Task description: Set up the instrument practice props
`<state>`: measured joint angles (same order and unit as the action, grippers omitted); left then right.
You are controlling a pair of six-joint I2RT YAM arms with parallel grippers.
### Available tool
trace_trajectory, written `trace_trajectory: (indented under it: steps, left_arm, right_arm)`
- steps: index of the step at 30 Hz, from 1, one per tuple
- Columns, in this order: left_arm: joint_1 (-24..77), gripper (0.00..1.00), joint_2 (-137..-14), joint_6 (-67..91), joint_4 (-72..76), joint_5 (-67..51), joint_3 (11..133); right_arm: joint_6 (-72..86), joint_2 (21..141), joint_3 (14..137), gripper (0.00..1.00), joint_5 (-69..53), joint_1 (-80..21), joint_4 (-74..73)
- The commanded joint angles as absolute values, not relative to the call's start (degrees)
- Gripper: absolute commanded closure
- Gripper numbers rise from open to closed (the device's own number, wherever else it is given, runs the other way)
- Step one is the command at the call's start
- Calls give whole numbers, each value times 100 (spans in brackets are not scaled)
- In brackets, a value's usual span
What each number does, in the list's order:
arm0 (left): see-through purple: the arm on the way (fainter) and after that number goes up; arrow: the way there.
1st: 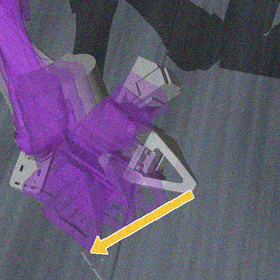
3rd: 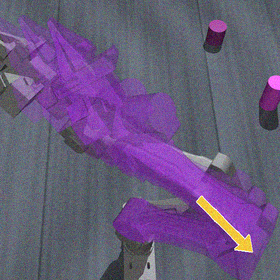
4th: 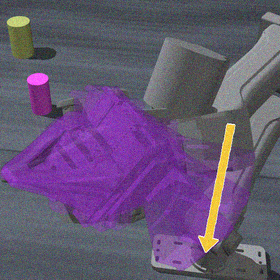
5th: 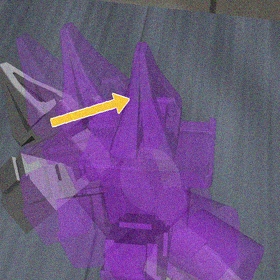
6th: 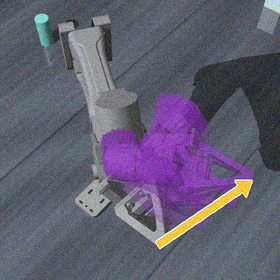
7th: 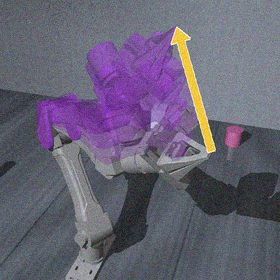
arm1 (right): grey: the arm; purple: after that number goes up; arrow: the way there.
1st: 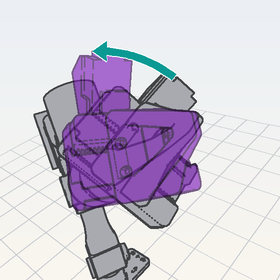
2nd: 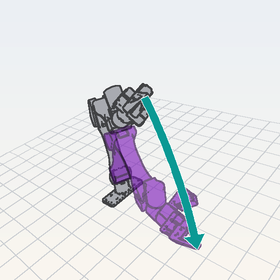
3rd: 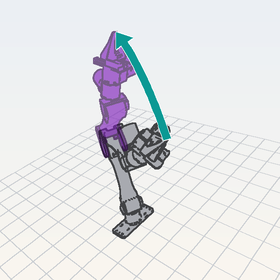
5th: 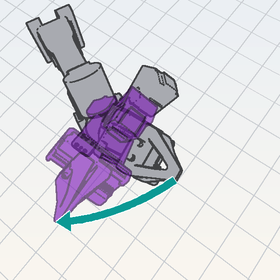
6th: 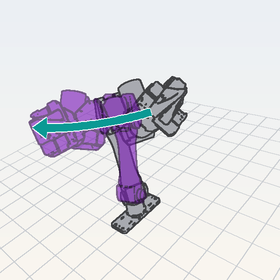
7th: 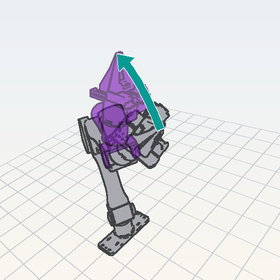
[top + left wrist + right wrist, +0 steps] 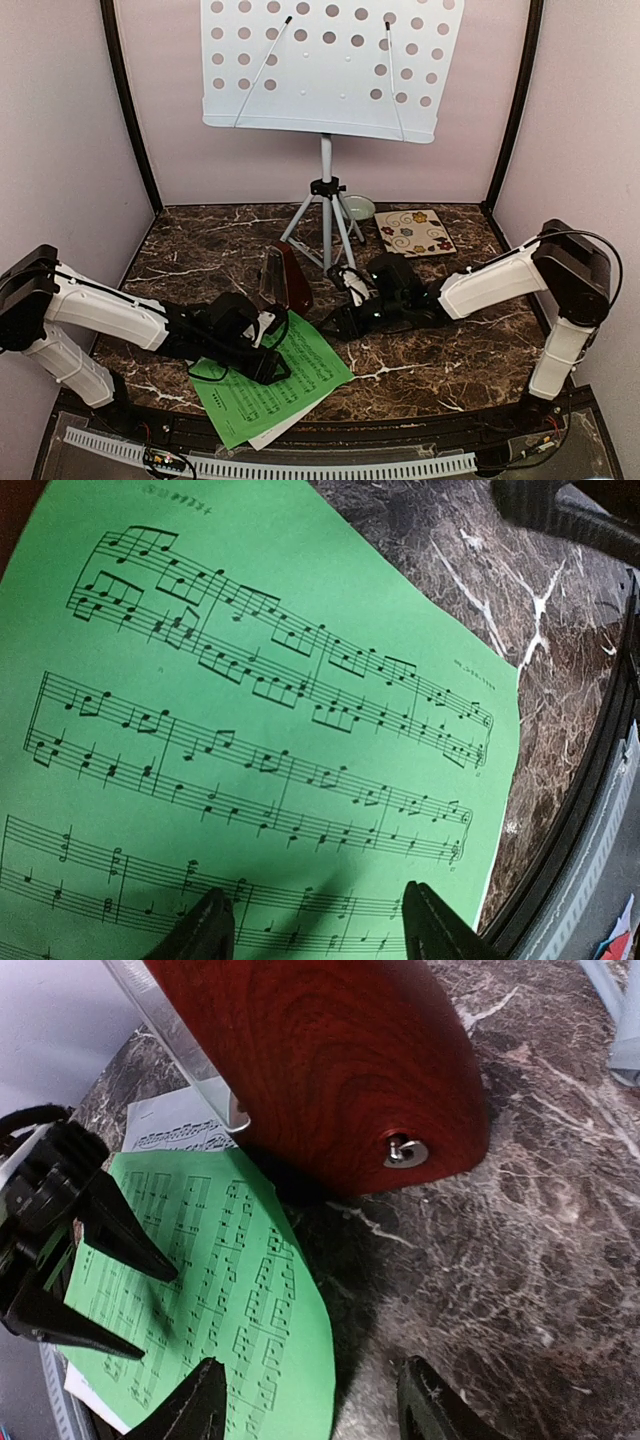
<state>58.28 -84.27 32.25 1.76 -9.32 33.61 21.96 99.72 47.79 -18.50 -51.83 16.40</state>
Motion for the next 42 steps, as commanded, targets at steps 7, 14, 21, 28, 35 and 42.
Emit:
trace_trajectory:
  steps: [7, 14, 21, 28, 35, 42]
  left_arm:
    - [5824, 41, -8587, 2975, -31, -1168, 3066]
    - [5819, 41, -8497, 2897, -49, -1145, 3086]
    - [5818, 41, -8216, 2944, -51, -1024, 3092]
    - [5818, 36, -7516, 2900, -154, -600, 3168]
    - [5814, 29, -6337, 2783, -260, 50, 3138]
    - [5656, 16, -4917, 2743, -440, 1012, 2980]
  right_arm:
    - [2222, 10877, 5748, 42, -1504, -5502, 1451]
    - [2019, 11352, 6191, 45, -1728, -5502, 1408]
    - [1867, 11220, 6113, 78, -1799, -5502, 1449]
    - [1781, 10491, 5617, 100, -1815, -5502, 1726]
    - [1519, 9518, 5046, 100, -1763, -5502, 2031]
    - [1007, 8477, 4476, 100, -1449, -5494, 2095]
